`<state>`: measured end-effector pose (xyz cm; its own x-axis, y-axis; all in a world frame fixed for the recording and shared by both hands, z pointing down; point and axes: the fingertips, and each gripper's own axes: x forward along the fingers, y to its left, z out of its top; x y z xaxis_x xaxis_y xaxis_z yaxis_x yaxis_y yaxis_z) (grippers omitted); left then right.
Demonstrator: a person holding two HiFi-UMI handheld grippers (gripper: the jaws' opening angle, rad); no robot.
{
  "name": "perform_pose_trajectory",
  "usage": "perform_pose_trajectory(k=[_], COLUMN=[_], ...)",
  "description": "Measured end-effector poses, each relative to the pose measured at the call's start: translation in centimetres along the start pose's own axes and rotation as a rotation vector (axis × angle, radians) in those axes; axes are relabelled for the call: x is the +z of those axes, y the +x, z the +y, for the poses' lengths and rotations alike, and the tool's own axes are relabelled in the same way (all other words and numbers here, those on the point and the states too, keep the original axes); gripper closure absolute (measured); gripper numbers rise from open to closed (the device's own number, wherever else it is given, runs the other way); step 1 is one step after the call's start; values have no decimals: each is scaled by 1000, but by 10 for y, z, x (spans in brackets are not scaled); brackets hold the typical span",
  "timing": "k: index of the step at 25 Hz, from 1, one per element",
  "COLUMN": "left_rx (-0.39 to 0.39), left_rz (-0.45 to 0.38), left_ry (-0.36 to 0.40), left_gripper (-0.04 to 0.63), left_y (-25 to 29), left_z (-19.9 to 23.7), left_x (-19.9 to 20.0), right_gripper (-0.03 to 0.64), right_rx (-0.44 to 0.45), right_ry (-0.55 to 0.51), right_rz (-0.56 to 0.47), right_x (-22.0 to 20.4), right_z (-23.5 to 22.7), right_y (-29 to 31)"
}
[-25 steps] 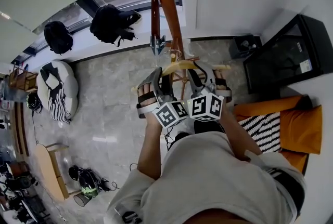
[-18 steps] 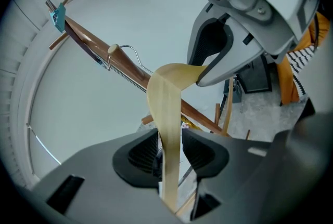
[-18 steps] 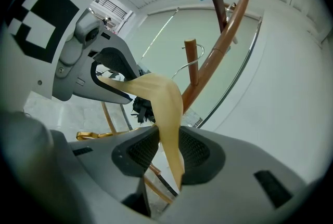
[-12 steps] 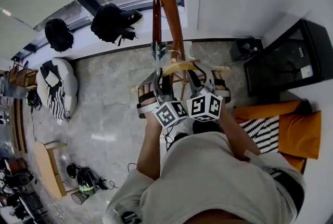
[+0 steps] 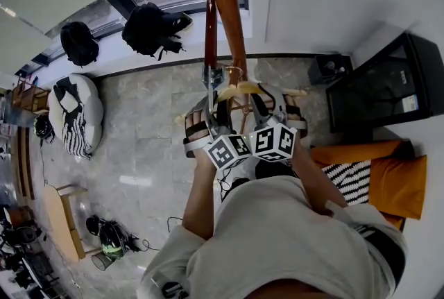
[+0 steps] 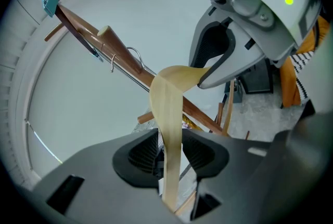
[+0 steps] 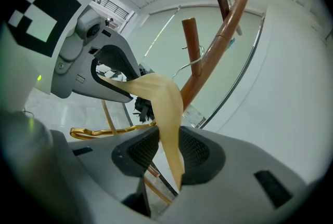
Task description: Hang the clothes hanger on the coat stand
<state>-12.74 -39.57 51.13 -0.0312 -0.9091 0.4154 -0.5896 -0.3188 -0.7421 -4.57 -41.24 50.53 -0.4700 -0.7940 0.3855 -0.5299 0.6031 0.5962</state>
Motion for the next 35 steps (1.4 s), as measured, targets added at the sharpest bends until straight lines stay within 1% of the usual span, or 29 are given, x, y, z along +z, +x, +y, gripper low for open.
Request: perform_pose_trajectory(k=[22, 35], left_rx=[-15, -20], left_rz=[31, 56], left_ry=[-21, -26], left_gripper=[449, 449], left_y=[21, 27], left_z=[-9, -17], left_x=[4, -3], right_gripper=[502, 500], right_rx=[31, 48], right_ry=[-10, -2], right_rz=[11, 10], right_x=[-16, -22], right_z=[-8, -4], right_y=[17, 22])
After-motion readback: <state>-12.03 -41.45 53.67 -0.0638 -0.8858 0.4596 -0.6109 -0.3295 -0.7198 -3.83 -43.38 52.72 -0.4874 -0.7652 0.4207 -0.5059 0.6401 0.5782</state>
